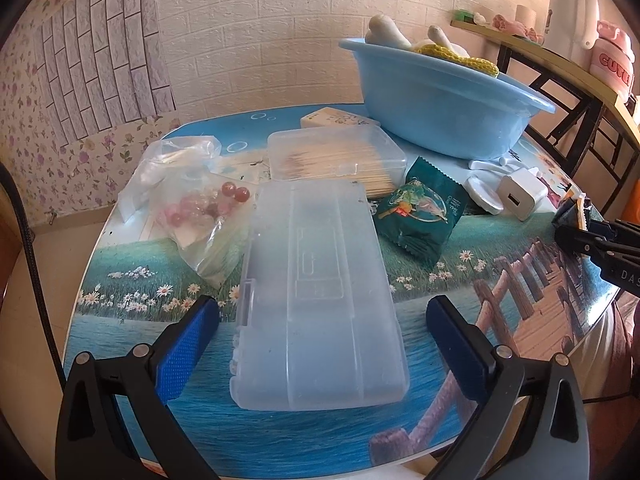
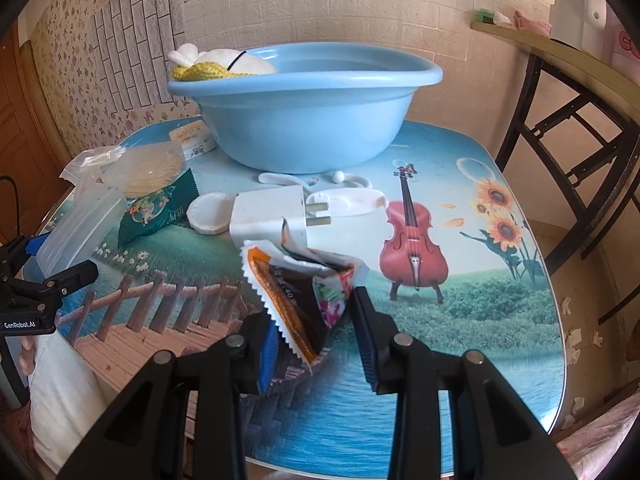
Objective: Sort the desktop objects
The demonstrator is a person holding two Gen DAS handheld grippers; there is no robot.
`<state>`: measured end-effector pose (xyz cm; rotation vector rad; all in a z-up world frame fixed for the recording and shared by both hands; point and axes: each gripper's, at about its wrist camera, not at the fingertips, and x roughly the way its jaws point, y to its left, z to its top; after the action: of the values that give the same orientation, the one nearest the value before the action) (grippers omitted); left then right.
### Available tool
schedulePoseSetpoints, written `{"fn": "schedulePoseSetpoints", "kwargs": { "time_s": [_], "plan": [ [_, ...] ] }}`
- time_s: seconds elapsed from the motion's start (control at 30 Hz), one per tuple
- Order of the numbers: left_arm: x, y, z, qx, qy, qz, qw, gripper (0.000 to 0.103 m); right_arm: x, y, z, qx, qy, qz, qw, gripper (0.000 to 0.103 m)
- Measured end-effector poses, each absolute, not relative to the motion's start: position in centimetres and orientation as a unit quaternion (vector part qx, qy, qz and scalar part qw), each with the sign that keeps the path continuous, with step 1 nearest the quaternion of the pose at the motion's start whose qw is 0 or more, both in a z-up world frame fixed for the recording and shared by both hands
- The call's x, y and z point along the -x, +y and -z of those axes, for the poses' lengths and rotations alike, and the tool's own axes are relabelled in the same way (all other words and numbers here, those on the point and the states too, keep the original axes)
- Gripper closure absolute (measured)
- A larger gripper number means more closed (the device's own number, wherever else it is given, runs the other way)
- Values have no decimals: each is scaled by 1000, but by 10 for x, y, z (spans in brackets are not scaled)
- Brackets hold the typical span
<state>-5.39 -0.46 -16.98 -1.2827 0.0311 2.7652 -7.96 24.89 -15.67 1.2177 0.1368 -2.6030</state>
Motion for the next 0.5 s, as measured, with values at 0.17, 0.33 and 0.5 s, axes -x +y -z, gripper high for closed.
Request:
{"fn": "schedulePoseSetpoints", "kwargs": {
  "time_s": [0.17, 0.33, 0.5],
  "plan": [
    [53, -5, 170, 421, 10, -906, 45, 0, 88, 246, 159, -415, 41, 900, 127, 58],
    [53, -4, 169, 423, 8, -905, 40, 0, 91, 237, 165, -426, 54, 894, 129, 3],
    [54, -4, 169, 424, 7, -905, 38, 0, 91, 239, 166, -425, 52, 894, 129, 0]
  ]
}}
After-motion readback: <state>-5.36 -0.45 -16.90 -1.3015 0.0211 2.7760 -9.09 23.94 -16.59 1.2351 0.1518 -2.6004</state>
